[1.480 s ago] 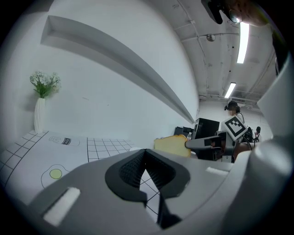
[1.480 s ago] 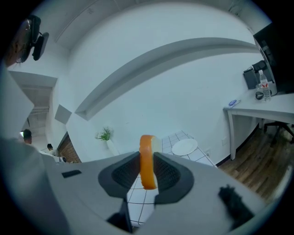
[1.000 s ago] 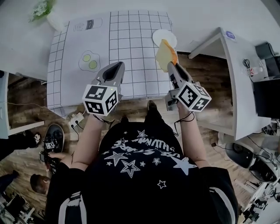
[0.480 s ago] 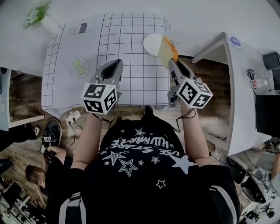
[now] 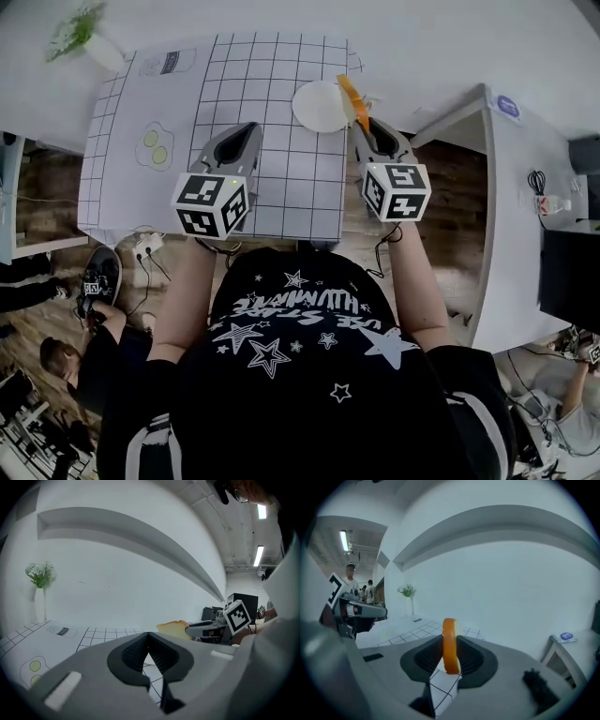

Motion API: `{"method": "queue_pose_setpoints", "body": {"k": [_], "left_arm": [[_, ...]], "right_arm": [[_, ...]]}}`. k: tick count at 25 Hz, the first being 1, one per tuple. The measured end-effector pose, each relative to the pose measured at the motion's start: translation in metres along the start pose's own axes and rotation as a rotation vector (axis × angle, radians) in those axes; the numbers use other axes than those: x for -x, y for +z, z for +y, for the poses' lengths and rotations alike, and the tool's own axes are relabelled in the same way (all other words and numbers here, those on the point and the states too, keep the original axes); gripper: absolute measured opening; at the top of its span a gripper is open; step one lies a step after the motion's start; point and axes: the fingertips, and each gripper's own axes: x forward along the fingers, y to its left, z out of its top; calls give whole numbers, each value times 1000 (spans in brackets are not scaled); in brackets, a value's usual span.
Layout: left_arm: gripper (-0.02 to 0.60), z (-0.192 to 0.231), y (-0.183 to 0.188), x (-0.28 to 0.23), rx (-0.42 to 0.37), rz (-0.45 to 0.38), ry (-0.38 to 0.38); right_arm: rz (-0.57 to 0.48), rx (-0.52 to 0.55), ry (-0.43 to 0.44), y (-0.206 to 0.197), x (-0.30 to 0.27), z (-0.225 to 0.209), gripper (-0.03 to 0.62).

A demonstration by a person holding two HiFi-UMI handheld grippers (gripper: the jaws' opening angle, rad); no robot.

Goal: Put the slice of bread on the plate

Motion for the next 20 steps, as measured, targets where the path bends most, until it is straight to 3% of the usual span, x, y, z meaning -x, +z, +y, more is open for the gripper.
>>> {"method": "queue_pose_setpoints", "body": {"k": [6, 15, 20], "left_arm": [[9, 1, -5, -11, 15, 6, 61], [9, 6, -14, -13, 44, 23, 136], [9, 11, -20, -11, 58, 31, 172]], "right_arm": [[64, 299, 15, -7, -36, -1, 94], [166, 868, 38, -40, -81, 21, 89], [216, 1068, 45, -61, -93, 34, 89]]}}
